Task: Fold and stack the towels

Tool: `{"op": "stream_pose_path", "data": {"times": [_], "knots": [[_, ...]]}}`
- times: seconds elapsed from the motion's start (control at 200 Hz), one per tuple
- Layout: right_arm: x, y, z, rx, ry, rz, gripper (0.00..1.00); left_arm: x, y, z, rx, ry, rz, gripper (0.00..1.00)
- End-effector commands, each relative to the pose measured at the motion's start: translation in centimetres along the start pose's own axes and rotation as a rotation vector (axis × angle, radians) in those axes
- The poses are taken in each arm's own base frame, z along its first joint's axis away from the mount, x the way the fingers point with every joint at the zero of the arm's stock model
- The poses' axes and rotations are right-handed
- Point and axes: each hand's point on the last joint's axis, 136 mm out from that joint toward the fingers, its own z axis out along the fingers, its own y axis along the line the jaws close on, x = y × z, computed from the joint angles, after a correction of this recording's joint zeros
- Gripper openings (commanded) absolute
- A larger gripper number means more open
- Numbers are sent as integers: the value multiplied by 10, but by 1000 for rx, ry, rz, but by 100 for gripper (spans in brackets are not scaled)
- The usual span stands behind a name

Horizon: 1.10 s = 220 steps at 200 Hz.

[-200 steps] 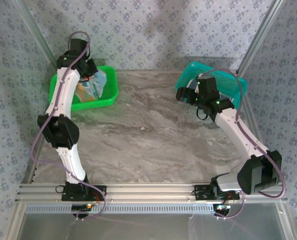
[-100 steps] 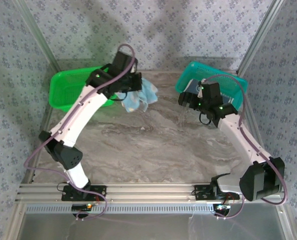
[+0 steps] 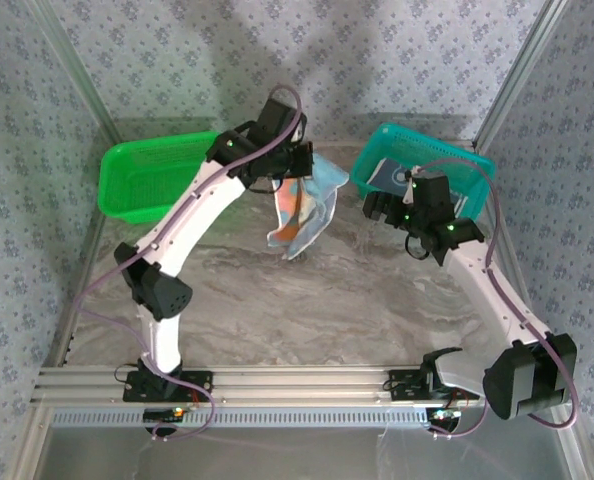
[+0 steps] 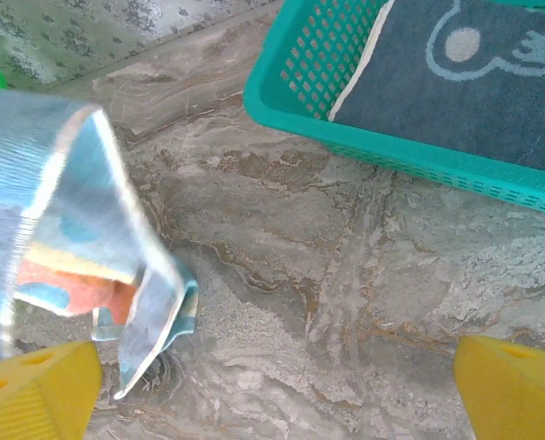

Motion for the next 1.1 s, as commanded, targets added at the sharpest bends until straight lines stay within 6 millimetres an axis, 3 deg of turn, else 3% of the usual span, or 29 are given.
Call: {"op": "stream_pose_path", "data": {"times": [0.0, 0.09, 0.23, 0.255, 0.345, 0.375, 0.43, 0.535, 0.715, 0.8, 0.924, 1.094], "knots": [[10, 4, 1, -22, 18, -14, 100, 43, 22, -11, -35, 53, -36, 0], [21, 8, 8, -32, 48, -23, 100, 83, 51, -13, -62, 80, -105, 0], [44, 22, 22, -48, 116, -56, 100, 169, 95, -3, -110, 204, -243, 1], [47, 25, 24, -53, 127, -62, 100, 182, 101, -2, -118, 220, -264, 6], [67, 40, 34, -73, 177, -91, 100, 226, 125, 1, -171, 278, -302, 53], [75, 45, 37, -83, 195, -100, 100, 232, 128, 4, -170, 274, -313, 65], [88, 53, 41, -88, 228, -113, 100, 245, 139, 6, -197, 295, -312, 72], [118, 72, 48, -115, 287, -130, 100, 260, 159, 1, -280, 323, -290, 73], [167, 110, 55, -219, 364, -151, 100, 269, 199, -15, -399, 324, -292, 74], [186, 121, 59, -244, 404, -159, 100, 279, 213, -17, -397, 343, -327, 68], [210, 138, 64, -280, 450, -189, 89, 299, 222, -15, -397, 388, -357, 59], [220, 147, 67, -273, 469, -220, 89, 327, 234, -11, -452, 464, -402, 43]]}}
